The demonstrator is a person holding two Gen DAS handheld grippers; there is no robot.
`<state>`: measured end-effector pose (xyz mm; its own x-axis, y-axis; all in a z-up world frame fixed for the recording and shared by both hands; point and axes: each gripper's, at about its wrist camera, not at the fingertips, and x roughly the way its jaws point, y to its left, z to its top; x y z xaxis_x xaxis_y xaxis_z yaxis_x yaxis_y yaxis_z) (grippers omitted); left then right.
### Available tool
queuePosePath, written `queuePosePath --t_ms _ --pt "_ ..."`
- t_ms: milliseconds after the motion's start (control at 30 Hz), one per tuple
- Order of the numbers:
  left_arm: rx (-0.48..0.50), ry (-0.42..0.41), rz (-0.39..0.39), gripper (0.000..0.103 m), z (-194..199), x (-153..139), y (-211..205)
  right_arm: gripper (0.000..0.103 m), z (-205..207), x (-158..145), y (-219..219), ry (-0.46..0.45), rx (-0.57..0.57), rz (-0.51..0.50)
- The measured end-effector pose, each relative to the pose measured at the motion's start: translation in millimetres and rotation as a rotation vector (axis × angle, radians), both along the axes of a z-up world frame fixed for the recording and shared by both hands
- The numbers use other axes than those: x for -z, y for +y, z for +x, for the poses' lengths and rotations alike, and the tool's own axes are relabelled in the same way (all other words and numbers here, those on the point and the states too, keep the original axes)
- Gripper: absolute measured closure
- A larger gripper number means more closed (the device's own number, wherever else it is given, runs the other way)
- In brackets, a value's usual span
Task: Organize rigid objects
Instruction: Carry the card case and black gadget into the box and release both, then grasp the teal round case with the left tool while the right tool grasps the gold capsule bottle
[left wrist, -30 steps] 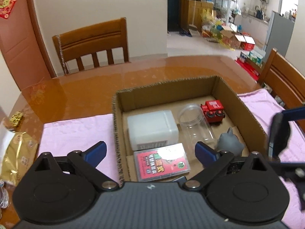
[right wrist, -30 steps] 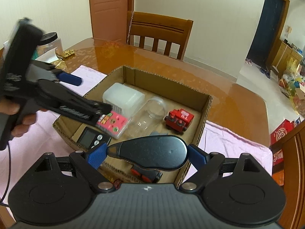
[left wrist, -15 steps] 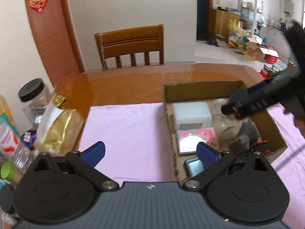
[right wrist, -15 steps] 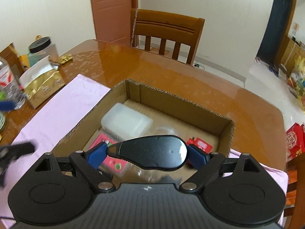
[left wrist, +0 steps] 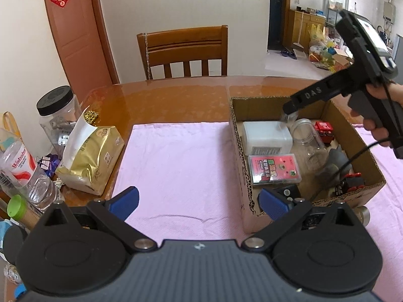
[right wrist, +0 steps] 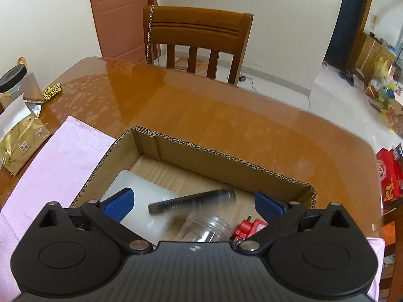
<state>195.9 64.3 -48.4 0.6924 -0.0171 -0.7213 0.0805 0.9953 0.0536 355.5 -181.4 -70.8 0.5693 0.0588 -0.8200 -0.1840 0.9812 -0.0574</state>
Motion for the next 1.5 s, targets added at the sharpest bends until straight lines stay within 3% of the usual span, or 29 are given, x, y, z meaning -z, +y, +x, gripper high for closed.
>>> queuePosePath --t_ms 400,633,833,1000,1167,1333,1500 --pt "0.0 0.018 -0.008 0.002 -6.9 6.9 -7.1 0.0 -51.7 -7.4 -9.5 -0.011 0.025 -0.043" --pt "0.001 0.031 -0.013 0.002 -17.0 14.5 -11.6 0.0 -106.4 -16.0 -13.2 -0.066 0.074 -0.066" --pt "0.009 0.036 -0.011 0.002 -22.8 25.9 -11.6 0.0 -161.7 -19.1 -13.4 -0.126 0.137 -0.023" --pt "0.011 0.054 -0.011 0.002 -23.8 35.2 -10.5 0.0 -195.0 6.8 -3.6 -0.126 0.198 0.0" --pt "0.039 0.049 -0.026 0.002 -21.9 45.9 -11.7 0.0 -208.1 51.5 22.5 -0.132 0.225 -0.097" --pt "0.129 0.077 -0.053 0.002 -15.7 57.7 -22.8 0.0 -201.9 75.5 25.1 -0.083 0.235 -0.072" --pt "0.245 0.097 -0.012 0.002 -11.1 71.3 -49.5 0.0 -204.2 84.8 12.9 -0.054 0.253 -0.061"
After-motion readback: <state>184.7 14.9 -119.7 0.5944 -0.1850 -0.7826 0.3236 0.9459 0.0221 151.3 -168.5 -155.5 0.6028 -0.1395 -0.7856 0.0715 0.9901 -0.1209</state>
